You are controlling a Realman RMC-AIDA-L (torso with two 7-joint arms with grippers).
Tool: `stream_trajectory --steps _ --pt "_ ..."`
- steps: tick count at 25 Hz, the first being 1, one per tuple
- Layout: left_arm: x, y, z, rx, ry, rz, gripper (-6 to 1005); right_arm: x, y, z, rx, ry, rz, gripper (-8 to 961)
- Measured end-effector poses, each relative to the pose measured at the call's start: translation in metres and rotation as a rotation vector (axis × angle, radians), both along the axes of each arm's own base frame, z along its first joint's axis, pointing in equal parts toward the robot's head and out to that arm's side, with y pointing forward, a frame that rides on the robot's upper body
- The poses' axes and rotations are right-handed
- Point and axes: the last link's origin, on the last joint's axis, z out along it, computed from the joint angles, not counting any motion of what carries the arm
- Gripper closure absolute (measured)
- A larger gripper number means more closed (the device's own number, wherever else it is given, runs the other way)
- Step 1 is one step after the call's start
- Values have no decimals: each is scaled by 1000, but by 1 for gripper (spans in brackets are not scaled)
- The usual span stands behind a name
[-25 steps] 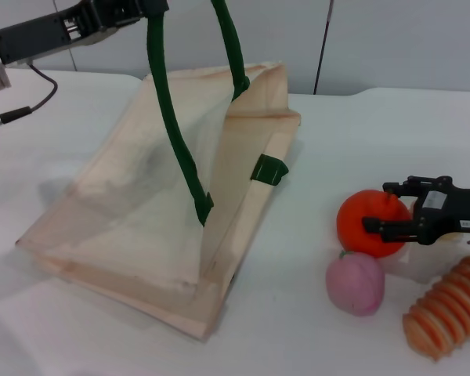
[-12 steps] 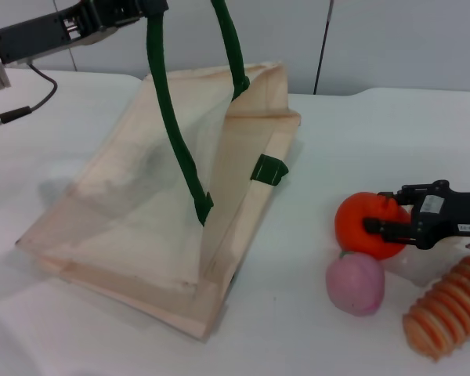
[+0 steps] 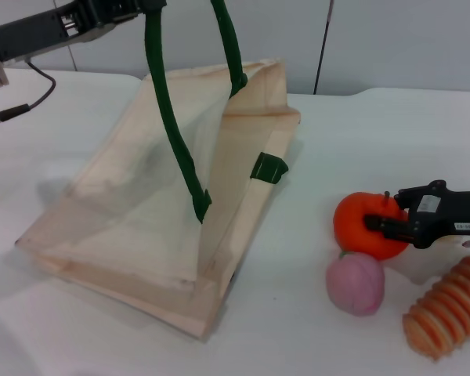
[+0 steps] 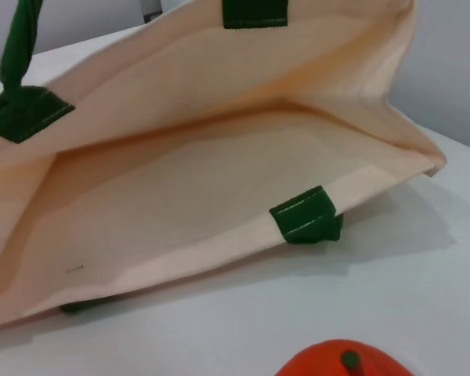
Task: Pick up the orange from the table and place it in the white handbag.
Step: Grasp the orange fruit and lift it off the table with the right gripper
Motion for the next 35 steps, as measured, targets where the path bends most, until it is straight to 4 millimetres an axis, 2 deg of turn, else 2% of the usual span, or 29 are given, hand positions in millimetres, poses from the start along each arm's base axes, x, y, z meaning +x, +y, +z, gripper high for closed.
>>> stream_trajectory --steps 8,27,35 --pt "-2 -1 1 1 0 5 821 -1 0 1 -5 10 -9 583" --pt "-2 -1 1 0 -1 4 811 -7 -1 3 -21 37 11 770" --pt "-1 -1 1 -3 -4 2 807 -11 -2 8 -20 58 29 802"
